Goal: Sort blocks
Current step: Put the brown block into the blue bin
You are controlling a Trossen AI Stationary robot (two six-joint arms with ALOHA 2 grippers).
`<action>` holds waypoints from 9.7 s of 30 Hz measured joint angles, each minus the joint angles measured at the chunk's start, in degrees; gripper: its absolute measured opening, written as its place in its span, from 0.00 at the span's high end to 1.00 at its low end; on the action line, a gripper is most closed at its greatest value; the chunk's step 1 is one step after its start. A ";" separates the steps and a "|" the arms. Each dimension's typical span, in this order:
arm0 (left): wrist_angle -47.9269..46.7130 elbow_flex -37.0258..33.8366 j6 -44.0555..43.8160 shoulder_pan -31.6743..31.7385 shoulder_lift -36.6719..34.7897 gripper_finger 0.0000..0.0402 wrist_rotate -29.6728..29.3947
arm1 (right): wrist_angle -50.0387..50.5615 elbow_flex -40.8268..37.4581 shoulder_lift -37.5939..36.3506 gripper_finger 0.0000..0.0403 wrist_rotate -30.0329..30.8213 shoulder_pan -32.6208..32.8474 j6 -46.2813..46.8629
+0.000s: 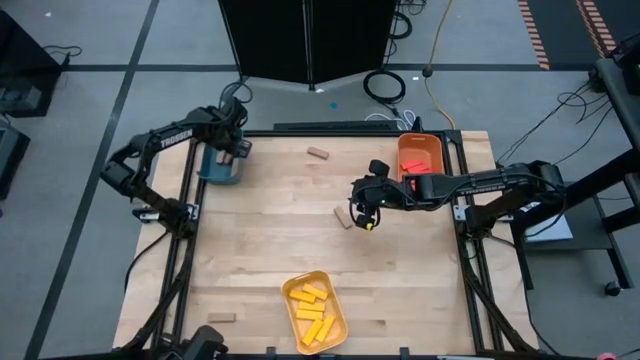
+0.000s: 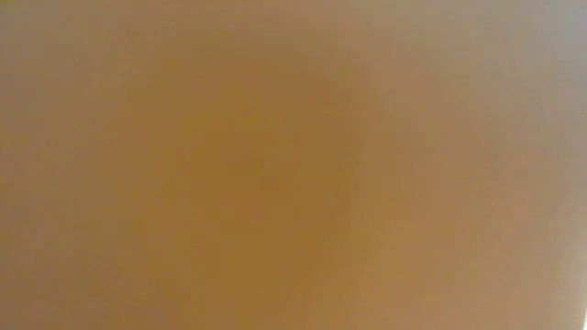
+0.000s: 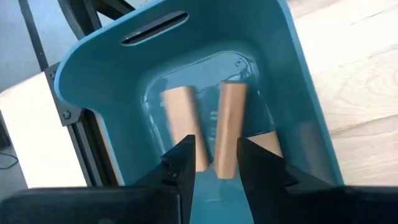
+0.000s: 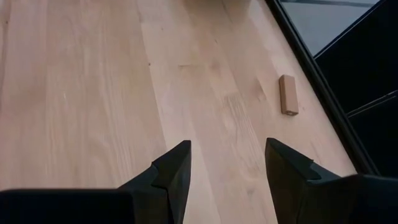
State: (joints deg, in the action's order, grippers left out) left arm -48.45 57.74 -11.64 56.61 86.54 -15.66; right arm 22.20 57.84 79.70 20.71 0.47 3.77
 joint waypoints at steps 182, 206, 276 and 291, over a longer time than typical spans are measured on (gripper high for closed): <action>-4.78 42.93 52.57 4.93 20.83 0.36 64.94 | 31.13 76.43 64.20 0.65 -19.53 -30.43 21.52; -4.02 42.93 52.90 3.64 20.85 0.36 64.40 | 30.98 76.46 68.54 0.66 -25.54 -33.62 31.26; -3.54 42.91 54.03 3.61 20.90 0.36 62.71 | 26.22 77.15 70.33 1.00 -50.30 -39.32 29.40; -4.77 42.91 54.17 3.63 20.90 0.36 62.74 | 31.24 77.21 70.47 1.00 -51.17 -40.16 30.22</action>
State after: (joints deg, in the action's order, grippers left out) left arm -53.22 100.64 42.53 60.24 107.44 47.08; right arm 53.44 135.06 150.18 -30.46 -39.69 33.99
